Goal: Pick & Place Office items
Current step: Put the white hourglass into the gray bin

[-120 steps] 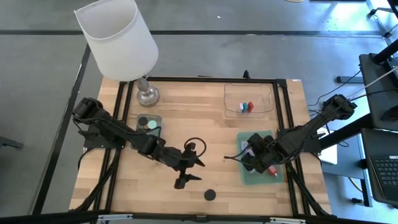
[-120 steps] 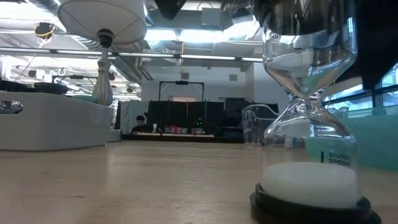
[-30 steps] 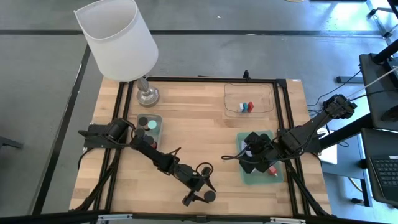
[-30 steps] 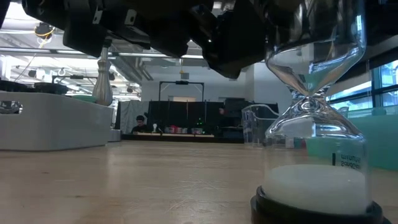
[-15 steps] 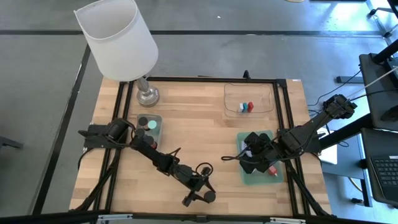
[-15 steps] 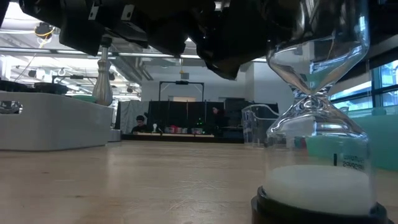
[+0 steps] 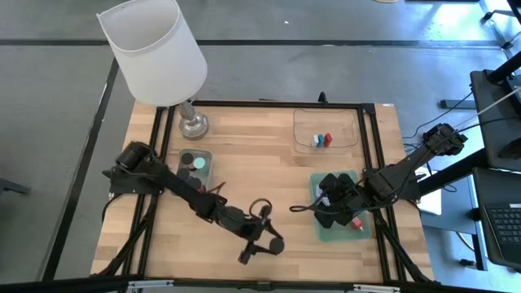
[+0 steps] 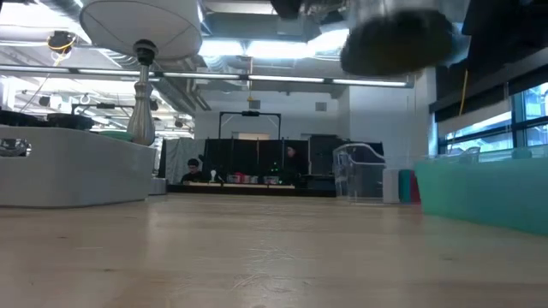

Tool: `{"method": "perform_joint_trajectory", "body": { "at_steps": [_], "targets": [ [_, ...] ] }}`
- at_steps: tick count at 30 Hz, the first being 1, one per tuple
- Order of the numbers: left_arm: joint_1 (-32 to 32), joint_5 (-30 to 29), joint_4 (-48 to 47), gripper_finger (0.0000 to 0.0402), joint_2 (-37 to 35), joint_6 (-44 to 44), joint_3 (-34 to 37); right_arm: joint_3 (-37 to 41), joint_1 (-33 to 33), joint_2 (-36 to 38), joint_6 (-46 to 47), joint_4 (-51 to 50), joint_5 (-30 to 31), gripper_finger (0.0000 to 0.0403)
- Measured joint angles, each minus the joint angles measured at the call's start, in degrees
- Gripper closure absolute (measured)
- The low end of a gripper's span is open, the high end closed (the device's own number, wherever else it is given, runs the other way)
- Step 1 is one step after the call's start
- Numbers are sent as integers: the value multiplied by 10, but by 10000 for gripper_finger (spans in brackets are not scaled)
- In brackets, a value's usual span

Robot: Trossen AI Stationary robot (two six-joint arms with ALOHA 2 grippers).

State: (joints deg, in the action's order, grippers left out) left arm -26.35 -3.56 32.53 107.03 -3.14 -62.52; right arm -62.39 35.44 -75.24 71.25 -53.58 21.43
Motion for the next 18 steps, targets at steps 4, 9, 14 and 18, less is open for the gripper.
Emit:
{"method": "perform_joint_trajectory", "body": {
  "at_steps": [4, 9, 14, 18],
  "targets": [
    [0, -70, -21, 195, -50, -8, 0, 0, 0, 0, -18, 0, 0, 118],
    [-5, -179, -100, 194, -126, -60, 0, 0, 0, 0, -51, 0, 0, 118],
    [-18, -282, -212, 183, -198, -119, 0, 0, 0, 0, -82, 0, 7, 118],
    [-37, -334, -288, 189, -245, -159, 0, 0, 0, 0, -95, -1, 20, 118]
  ]
}}
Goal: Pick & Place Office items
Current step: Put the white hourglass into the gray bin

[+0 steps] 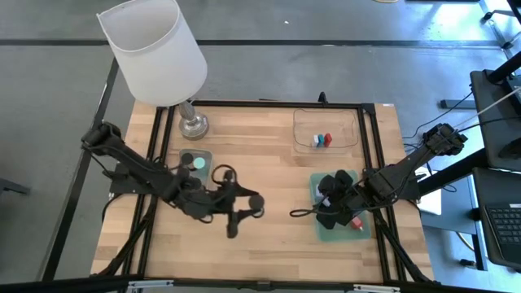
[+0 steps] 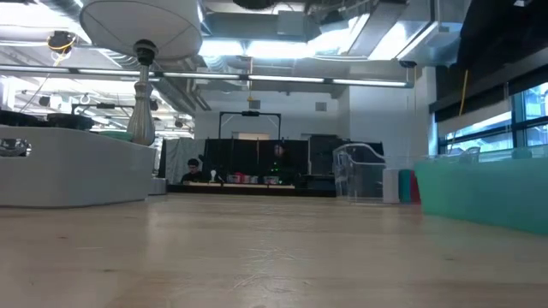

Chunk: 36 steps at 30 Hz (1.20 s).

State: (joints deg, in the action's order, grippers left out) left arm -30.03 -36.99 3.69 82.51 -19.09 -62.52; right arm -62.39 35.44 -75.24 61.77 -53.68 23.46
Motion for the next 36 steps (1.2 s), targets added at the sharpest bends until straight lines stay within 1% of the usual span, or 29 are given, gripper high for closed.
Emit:
{"method": "perform_joint_trajectory", "body": {
  "at_steps": [5, 10, 15, 23, 28, 32, 36],
  "targets": [
    [-29, -52, -85, 190, -47, -59, 0, 0, -2, 2, -25, -6, 5, 118],
    [-62, -99, -170, 191, -74, -141, 0, 0, -16, 18, -57, -16, 15, 118],
    [-98, -118, -236, 191, -80, -237, 0, 0, -37, 39, -98, -38, 38, 118],
    [-155, -140, -310, 191, -80, -377, 0, 0, -88, 75, -162, -83, 43, 118],
    [-184, -159, -375, 191, -80, -454, 0, 0, -117, 97, -188, -117, 62, 118],
    [-198, -189, -468, 191, -80, -505, 0, 0, -139, 116, -203, -131, 62, 118],
    [-194, -251, -606, 191, -80, -590, 0, 0, -160, 134, -220, -133, 70, 119]
  ]
}}
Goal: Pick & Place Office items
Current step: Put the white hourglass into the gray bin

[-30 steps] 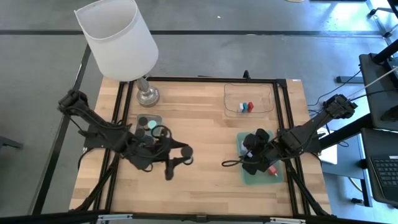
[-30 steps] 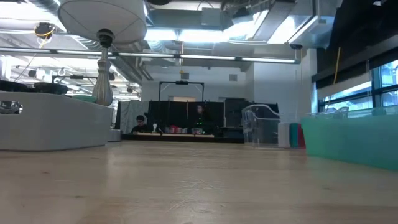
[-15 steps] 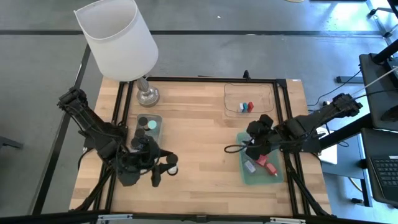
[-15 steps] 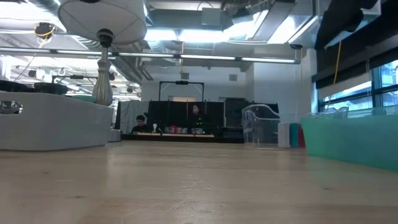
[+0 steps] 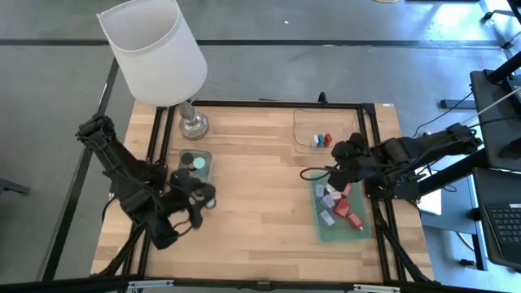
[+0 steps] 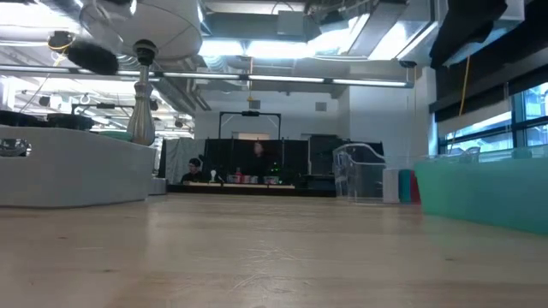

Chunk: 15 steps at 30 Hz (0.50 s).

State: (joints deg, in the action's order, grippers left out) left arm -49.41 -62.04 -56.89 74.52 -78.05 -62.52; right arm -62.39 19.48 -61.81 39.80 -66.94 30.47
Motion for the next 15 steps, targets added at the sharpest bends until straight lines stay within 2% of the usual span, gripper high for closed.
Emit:
{"method": "perform_joint_trajectory", "body": {
  "at_steps": [3, 6, 10, 15],
  "targets": [
    [19, -31, -110, 191, 0, -94, 0, 0, -13, 10, -4, 0, 2, 119],
    [47, -11, -187, 190, 0, -157, 2, 0, -23, 12, -10, 0, 9, 119],
    [79, 21, -212, 190, 0, -178, 28, 0, -32, 12, -12, 0, 36, 119],
    [110, 7, -214, 189, 0, -200, 63, 0, -34, 12, 2, 0, 47, 119]
  ]
}}
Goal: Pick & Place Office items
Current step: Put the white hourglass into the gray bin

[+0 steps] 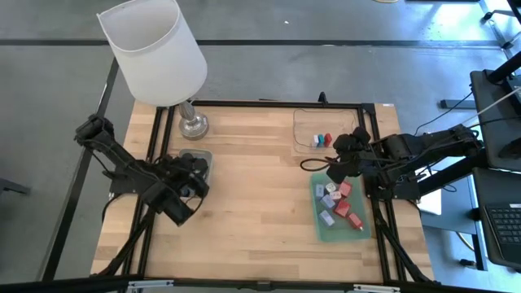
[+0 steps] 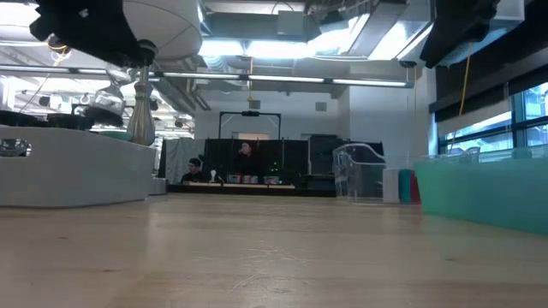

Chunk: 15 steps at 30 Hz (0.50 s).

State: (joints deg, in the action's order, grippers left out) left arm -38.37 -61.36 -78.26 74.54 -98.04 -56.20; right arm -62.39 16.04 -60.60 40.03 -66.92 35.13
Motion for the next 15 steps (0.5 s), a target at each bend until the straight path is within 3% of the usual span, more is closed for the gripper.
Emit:
{"method": "perform_joint_trajectory", "body": {
  "at_steps": [10, 15],
  "targets": [
    [14, 39, 0, 188, -20, -49, 1, 0, 0, 0, 75, 0, -10, 121],
    [22, -14, 0, 188, -44, -49, 1, 0, -2, 0, 32, 1, 19, 122]
  ]
}}
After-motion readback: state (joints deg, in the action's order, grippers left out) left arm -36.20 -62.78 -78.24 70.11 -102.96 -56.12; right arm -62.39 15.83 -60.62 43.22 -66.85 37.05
